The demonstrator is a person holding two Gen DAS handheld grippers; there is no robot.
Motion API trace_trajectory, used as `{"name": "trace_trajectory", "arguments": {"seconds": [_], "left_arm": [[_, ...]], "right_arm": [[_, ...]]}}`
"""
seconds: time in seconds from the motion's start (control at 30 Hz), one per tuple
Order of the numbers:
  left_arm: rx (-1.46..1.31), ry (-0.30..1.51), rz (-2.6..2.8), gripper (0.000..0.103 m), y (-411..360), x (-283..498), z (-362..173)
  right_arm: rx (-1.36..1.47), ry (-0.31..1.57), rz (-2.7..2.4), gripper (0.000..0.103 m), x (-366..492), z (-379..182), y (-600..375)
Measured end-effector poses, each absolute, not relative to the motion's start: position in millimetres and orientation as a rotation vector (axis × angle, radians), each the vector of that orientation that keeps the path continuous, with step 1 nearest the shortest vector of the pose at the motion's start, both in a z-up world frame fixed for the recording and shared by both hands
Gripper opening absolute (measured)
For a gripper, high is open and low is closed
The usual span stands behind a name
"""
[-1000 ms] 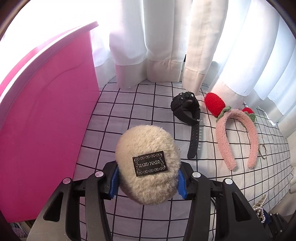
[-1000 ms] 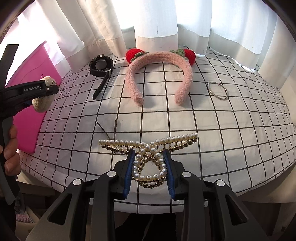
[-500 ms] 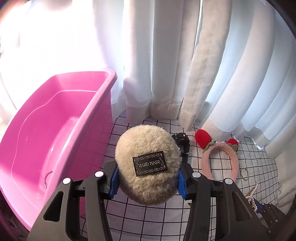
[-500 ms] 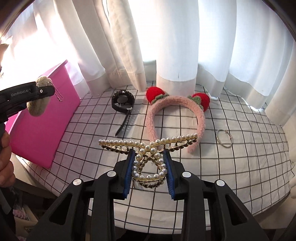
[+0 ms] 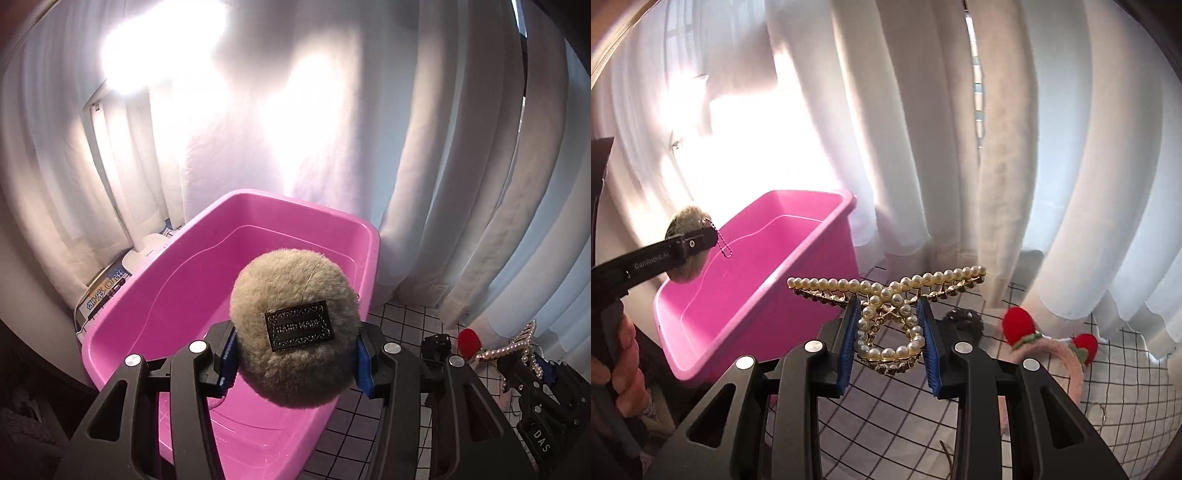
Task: Organize jewelry
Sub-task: 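Carry pearl clip and pom-pom over the pink tub and open both tools to drop them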
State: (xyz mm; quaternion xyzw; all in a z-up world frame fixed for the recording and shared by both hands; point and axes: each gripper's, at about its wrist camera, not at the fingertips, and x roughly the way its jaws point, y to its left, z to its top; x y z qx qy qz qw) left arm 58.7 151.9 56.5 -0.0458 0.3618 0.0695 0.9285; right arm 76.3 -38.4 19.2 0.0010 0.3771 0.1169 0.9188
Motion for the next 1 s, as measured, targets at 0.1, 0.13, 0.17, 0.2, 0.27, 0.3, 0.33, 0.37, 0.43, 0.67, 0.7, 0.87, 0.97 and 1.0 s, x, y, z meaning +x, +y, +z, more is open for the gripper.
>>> {"name": "trace_trajectory", "arguments": {"seconds": [0.1, 0.13, 0.17, 0.2, 0.27, 0.3, 0.33, 0.37, 0.43, 0.67, 0.7, 0.87, 0.97, 1.0], "left_arm": [[-0.105, 0.758, 0.219, 0.048, 182, 60, 52], [-0.109, 0.764, 0.242, 0.048, 191, 60, 50], [-0.112, 0.771, 0.266, 0.048, 200, 60, 46], [-0.119, 0.779, 0.288, 0.048, 209, 61, 43], [-0.137, 0.799, 0.319, 0.048, 226, 62, 37], [-0.143, 0.809, 0.334, 0.048, 233, 62, 32], [-0.145, 0.819, 0.344, 0.048, 238, 63, 29], [-0.148, 0.827, 0.351, 0.048, 243, 64, 25], [-0.149, 0.842, 0.366, 0.049, 250, 67, 18], [-0.173, 0.896, 0.384, 0.05, 265, 75, -6], [-0.173, 0.906, 0.385, 0.051, 265, 76, -9], [-0.172, 0.953, 0.396, 0.053, 270, 81, -21], [-0.175, 0.98, 0.398, 0.054, 273, 83, -28], [-0.179, 0.984, 0.401, 0.055, 274, 83, -29]], "right_arm": [[-0.022, 0.765, 0.322, 0.03, 96, 29, -2], [-0.038, 0.761, 0.347, 0.03, 102, 32, 11], [-0.052, 0.762, 0.371, 0.03, 108, 35, 23], [-0.064, 0.768, 0.396, 0.03, 115, 36, 36], [-0.088, 0.782, 0.438, 0.03, 128, 37, 61], [-0.105, 0.79, 0.456, 0.03, 133, 36, 74], [-0.119, 0.807, 0.474, 0.03, 139, 34, 85], [-0.127, 0.827, 0.49, 0.03, 145, 29, 95], [-0.149, 0.869, 0.515, 0.03, 156, 18, 114], [-0.187, 0.99, 0.531, 0.03, 180, -23, 151], [-0.19, 1.003, 0.528, 0.03, 183, -28, 153], [-0.21, 1.041, 0.507, 0.03, 197, -45, 159], [-0.223, 1.049, 0.488, 0.031, 201, -50, 162], [-0.225, 1.051, 0.485, 0.031, 203, -53, 162]]}}
